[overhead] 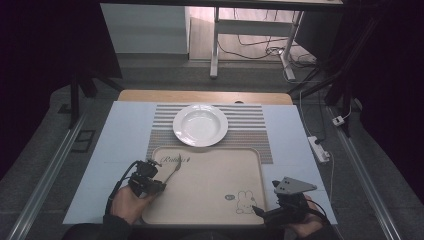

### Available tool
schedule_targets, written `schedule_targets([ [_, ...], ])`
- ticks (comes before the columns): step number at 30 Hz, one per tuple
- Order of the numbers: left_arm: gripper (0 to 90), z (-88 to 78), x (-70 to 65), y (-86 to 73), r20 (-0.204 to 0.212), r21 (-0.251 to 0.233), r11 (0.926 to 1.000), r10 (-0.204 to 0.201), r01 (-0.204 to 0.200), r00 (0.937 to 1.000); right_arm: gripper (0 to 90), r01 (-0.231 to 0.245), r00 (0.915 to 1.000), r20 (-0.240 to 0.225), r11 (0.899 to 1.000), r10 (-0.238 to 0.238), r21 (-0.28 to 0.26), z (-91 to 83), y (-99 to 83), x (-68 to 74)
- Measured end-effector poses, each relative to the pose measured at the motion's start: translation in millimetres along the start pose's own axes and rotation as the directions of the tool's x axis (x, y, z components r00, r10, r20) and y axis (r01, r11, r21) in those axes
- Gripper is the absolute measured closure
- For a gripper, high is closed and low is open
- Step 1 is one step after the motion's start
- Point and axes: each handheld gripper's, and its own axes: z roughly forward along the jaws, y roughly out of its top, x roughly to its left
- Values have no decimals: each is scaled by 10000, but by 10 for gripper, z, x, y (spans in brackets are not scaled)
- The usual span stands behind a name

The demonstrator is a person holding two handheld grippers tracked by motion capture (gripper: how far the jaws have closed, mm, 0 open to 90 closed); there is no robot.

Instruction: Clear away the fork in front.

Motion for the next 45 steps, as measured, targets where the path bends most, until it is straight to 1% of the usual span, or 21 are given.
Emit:
schedule_targets([
  [3, 669, -46, 17, 60, -19, -417, 9987, 289, -290, 9996, 0, -57, 10000, 12, 10000, 57, -10, -8, -5, -12],
  [5, 674, -64, 56, 124, 128, -662, 9972, 371, -361, 9992, 0, -77, 10000, 37, 10000, 77, 18, -16, -8, -15],
  [8, 760, -50, 106, 254, 239, -795, 9958, 472, -452, 9986, 0, -130, 9999, 38, 9999, 130, 43, -29, -18, -9],
  [9, 800, -35, 115, 300, 315, -737, 9955, 612, -588, 9976, 0, -144, 9999, 14, 9999, 144, 67, -33, -24, -8],
  [11, 874, -3, 105, 382, -82, -587, 9943, 882, -885, 9961, 0, -216, 9998, 25, 9997, 216, 129, -42, -40, -6],
  [12, 891, 12, 106, 418, -91, -570, 9936, 973, -976, 9952, 0, -251, 9997, 15, 9996, 251, 152, -49, -47, -7],
  [16, 893, 103, 143, 549, 91, -484, 9953, 846, -841, 9964, 0, -414, 9991, -11, 9991, 414, 111, -75, -75, -15],
  [18, 894, 153, 156, 597, -16, -488, 9955, 810, -809, 9967, 0, -448, 9990, -3, 9989, 448, 124, -80, -86, -18],
  [21, 893, 209, 162, 649, 181, -574, 9954, 775, -764, 9968, 0, -466, 9989, -31, 9988, 467, 151, -80, -95, -21],
  [25, 894, 277, 102, 690, 314, -530, 9946, 913, -896, 9953, 0, -476, 9989, -36, 9987, 477, 160, -76, -97, -28],
  [27, 894, 313, 62, 701, 527, -469, 9939, 1027, -1002, 9933, 0, -463, 9989, -35, 9988, 463, 164, -76, -97, -27],
  [30, 893, 342, -6, 717, 557, -447, 9914, 1251, -1227, 9906, 0, -425, 9991, -24, 9989, 425, 181, -77, -99, -27],
  [31, 893, 341, -22, 723, 653, -491, 9905, 1312, -1281, 9892, 0, -418, 9991, -15, 9990, 419, 177, -78, -99, -28],
  [32, 894, 339, -40, 730, 837, -549, 9886, 1447, -1404, 9859, 0, -431, 9991, -17, 9989, 432, 173, -78, -100, -29],
  [33, 893, 340, -66, 737, 902, -616, 9865, 1566, -1514, 9835, 0, -441, 9990, -23, 9989, 442, 173, -79, -100, -32],
  [35, 893, 359, -127, 748, 838, -654, 9831, 1765, -1713, 9807, 0, -439, 9990, -26, 9989, 440, 179, -78, -100, -34],
  [37, 893, 399, -181, 754, 928, -573, 9793, 1990, -1943, 9756, 0, -438, 9990, -53, 9989, 439, 180, -75, -102, -35],
  [40, 893, 477, -235, 755, 943, -333, 9767, 2141, -2118, 9723, 0, -443, 9990, -42, 9988, 444, 205, -75, -103, -36],
  [41, 892, 484, -238, 752, 1012, -432, 9763, 2155, -2121, 9712, 0, -452, 9990, -37, 9988, 453, 206, -76, -104, -37],
  [43, 892, 485, -231, 759, 1088, -403, 9787, 2048, -2015, 9727, 0, -439, 9990, -37, 9988, 440, 210, -76, -106, -42],
  [45, 892, 484, -218, 754, 998, -452, 9806, 1943, -1906, 9759, 0, -431, 9991, -39, 9988, 432, 223, -74, -108, -45],
])
